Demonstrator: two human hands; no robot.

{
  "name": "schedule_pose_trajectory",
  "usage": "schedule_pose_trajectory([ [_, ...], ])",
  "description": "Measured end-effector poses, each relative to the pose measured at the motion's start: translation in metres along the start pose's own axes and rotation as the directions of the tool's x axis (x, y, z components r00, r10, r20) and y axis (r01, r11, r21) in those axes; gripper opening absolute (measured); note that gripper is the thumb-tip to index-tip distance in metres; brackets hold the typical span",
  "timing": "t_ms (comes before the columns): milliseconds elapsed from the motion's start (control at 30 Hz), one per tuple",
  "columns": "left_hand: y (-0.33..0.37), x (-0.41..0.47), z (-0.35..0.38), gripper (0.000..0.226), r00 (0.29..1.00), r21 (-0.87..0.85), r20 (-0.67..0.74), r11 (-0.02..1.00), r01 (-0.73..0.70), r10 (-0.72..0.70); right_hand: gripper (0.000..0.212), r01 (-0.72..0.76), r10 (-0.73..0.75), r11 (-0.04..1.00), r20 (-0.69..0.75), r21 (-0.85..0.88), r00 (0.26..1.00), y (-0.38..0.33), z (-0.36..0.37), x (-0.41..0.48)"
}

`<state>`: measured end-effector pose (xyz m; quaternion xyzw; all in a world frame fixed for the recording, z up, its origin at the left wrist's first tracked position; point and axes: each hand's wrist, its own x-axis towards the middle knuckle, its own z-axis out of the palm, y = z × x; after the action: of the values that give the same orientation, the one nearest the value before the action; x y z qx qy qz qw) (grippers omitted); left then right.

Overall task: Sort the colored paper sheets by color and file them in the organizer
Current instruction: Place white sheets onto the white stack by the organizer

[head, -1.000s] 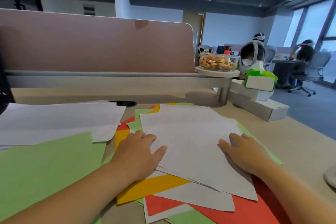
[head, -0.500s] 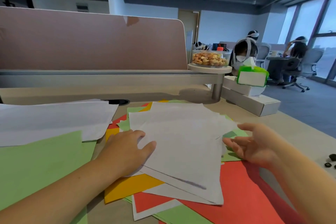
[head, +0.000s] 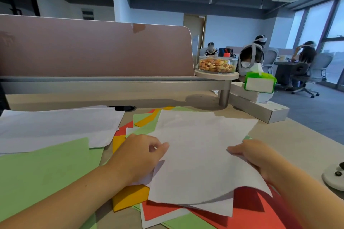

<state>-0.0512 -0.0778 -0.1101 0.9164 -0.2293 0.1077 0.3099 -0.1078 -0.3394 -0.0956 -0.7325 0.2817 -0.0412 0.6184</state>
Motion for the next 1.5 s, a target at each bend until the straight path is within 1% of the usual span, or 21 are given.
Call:
schedule_pose_trajectory([
  [67, -0.003, 0.004, -0.004, 0.015, 0.997, -0.056, -0.065, 0.997, 0.046, -0.049, 0.010, 0.040, -0.040, 0.999, 0.005, 0.009, 0.999, -0.001, -0.004, 0.001],
  [133, -0.008, 0.009, -0.008, 0.008, 0.987, -0.114, -0.094, 0.986, 0.119, -0.130, 0.016, 0.076, -0.076, 0.997, 0.008, 0.020, 0.997, -0.004, -0.008, 0.000],
  [200, -0.010, 0.013, -0.016, 0.017, 0.973, -0.174, -0.103, 0.967, 0.187, -0.207, 0.017, 0.109, -0.111, 0.993, 0.034, 0.049, 0.993, -0.006, -0.012, -0.002],
  [333, -0.006, 0.018, -0.027, 0.051, 0.948, -0.384, -0.059, 0.884, 0.268, -0.313, 0.013, 0.170, -0.185, 0.974, 0.091, 0.150, 0.979, -0.011, -0.015, -0.010],
  [433, 0.000, 0.019, -0.031, 0.048, 0.925, -0.619, 0.153, 0.696, 0.365, -0.349, 0.017, 0.138, -0.176, 0.960, 0.141, 0.244, 0.974, -0.012, -0.013, -0.010],
  [467, 0.000, 0.019, -0.033, 0.047, 0.907, -0.643, 0.247, 0.642, 0.417, -0.342, 0.020, 0.113, -0.165, 0.951, 0.162, 0.286, 0.973, -0.012, -0.011, -0.011],
  [500, 0.001, 0.017, -0.035, 0.043, 0.883, -0.629, 0.345, 0.620, 0.468, -0.317, 0.024, 0.097, -0.162, 0.940, 0.178, 0.326, 0.971, -0.011, -0.009, -0.010],
  [533, 0.003, 0.014, -0.037, 0.038, 0.852, -0.582, 0.449, 0.635, 0.508, -0.270, 0.027, 0.091, -0.168, 0.930, 0.193, 0.355, 0.967, -0.010, -0.006, -0.010],
  [600, 0.006, 0.009, -0.042, 0.033, 0.751, -0.461, 0.644, 0.709, 0.534, -0.148, 0.024, 0.106, -0.191, 0.932, 0.221, 0.348, 0.956, -0.006, 0.000, -0.009],
  [633, 0.008, 0.008, -0.043, 0.035, 0.707, -0.429, 0.698, 0.726, 0.537, -0.111, 0.023, 0.131, -0.206, 0.939, 0.216, 0.317, 0.954, -0.003, 0.002, -0.009],
  [700, 0.007, 0.007, -0.042, 0.041, 0.692, -0.450, 0.714, 0.686, 0.571, -0.108, 0.021, 0.182, -0.243, 0.943, 0.199, 0.279, 0.950, 0.000, 0.005, -0.009],
  [800, 0.004, 0.010, -0.041, 0.050, 0.753, -0.543, 0.634, 0.592, 0.595, -0.176, 0.019, 0.255, -0.313, 0.918, 0.160, 0.305, 0.936, -0.003, 0.006, -0.012],
  [867, 0.005, 0.014, -0.046, 0.047, 0.826, -0.598, 0.521, 0.598, 0.533, -0.215, 0.018, 0.361, -0.410, 0.878, 0.104, 0.315, 0.906, -0.013, 0.006, -0.020],
  [933, 0.010, 0.018, -0.057, 0.034, 0.907, -0.637, 0.361, 0.654, 0.409, -0.215, 0.007, 0.499, -0.532, 0.824, 0.060, 0.269, 0.845, -0.026, 0.004, -0.029],
  [1000, 0.015, 0.023, -0.071, 0.023, 0.954, -0.584, 0.214, 0.755, 0.298, -0.210, 0.020, 0.584, -0.611, 0.770, 0.035, 0.257, 0.791, -0.042, 0.003, -0.038],
  [1033, 0.017, 0.024, -0.079, 0.020, 0.968, -0.536, 0.142, 0.806, 0.250, -0.206, 0.021, 0.605, -0.636, 0.750, 0.041, 0.269, 0.770, -0.049, 0.003, -0.039],
  [1100, 0.020, 0.025, -0.092, 0.015, 0.981, -0.508, 0.003, 0.844, 0.171, -0.196, 0.014, 0.640, -0.681, 0.715, 0.077, 0.281, 0.728, -0.068, 0.008, -0.046],
  [1200, 0.024, 0.024, -0.108, 0.005, 0.971, -0.544, -0.134, 0.834, 0.095, -0.198, 0.012, 0.677, -0.719, 0.689, 0.121, 0.259, 0.685, -0.098, 0.020, -0.056],
  [1267, 0.023, 0.025, -0.117, 0.005, 0.963, -0.545, -0.174, 0.834, 0.080, -0.206, 0.013, 0.689, -0.732, 0.674, 0.121, 0.266, 0.670, -0.114, 0.027, -0.058],
  [1367, 0.019, 0.026, -0.127, 0.010, 0.957, -0.556, -0.214, 0.830, 0.047, -0.198, 0.011, 0.706, -0.757, 0.634, 0.067, 0.315, 0.650, -0.125, 0.037, -0.058],
  [1500, 0.014, 0.027, -0.127, 0.003, 0.921, -0.532, -0.347, 0.846, -0.039, -0.176, 0.009, 0.729, -0.773, 0.621, 0.069, 0.288, 0.630, -0.122, 0.048, -0.053],
])
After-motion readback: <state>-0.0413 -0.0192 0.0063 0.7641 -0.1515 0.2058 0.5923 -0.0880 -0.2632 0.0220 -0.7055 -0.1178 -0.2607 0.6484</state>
